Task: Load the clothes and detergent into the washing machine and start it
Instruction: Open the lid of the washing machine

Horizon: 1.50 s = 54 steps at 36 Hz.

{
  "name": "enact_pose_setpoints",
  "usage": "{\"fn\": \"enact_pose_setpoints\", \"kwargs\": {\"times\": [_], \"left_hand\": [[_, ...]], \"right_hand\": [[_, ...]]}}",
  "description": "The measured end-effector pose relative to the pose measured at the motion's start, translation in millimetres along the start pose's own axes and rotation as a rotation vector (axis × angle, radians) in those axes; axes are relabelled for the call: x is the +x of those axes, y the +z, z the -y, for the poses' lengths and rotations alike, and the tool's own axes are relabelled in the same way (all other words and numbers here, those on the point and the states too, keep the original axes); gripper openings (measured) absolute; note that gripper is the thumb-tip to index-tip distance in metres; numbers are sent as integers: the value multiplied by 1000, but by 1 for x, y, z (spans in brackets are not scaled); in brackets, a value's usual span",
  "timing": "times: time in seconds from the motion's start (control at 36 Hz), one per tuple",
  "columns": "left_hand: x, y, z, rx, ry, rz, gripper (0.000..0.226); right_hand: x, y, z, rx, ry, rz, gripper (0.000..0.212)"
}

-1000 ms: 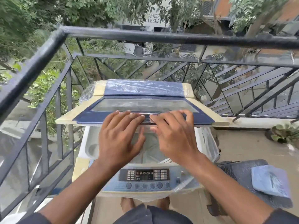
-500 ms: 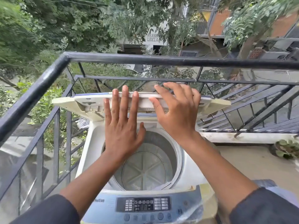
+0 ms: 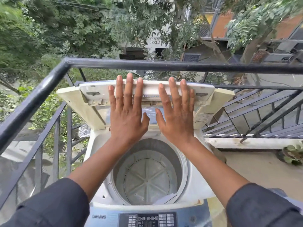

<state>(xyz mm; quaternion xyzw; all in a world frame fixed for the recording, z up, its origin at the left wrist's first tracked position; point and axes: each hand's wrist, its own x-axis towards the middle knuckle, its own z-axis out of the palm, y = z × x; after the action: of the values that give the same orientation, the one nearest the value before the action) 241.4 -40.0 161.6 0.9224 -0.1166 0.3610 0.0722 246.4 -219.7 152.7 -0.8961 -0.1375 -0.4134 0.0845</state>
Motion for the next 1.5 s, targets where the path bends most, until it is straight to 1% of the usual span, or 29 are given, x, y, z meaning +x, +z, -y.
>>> {"fn": "enact_pose_setpoints", "kwargs": {"times": [0.19, 0.39, 0.58, 0.83, 1.17, 1.5], "left_hand": [[32, 8, 6, 24, -12, 42, 103], [57, 21, 17, 21, 8, 98, 105], [71, 29, 19, 25, -17, 142, 105], [62, 21, 16, 24, -10, 128, 105], [54, 11, 12, -23, 9, 78, 103], [48, -1, 7, -44, 16, 69, 102]], "right_hand": [[28, 11, -6, -11, 21, 41, 75], [52, 27, -18, -21, 12, 110, 77], [64, 36, -19, -6, 47, 149, 85], [55, 31, -18, -23, 29, 124, 85], [52, 11, -12, -10, 45, 137, 80], [48, -5, -10, -39, 68, 163, 79]]}}
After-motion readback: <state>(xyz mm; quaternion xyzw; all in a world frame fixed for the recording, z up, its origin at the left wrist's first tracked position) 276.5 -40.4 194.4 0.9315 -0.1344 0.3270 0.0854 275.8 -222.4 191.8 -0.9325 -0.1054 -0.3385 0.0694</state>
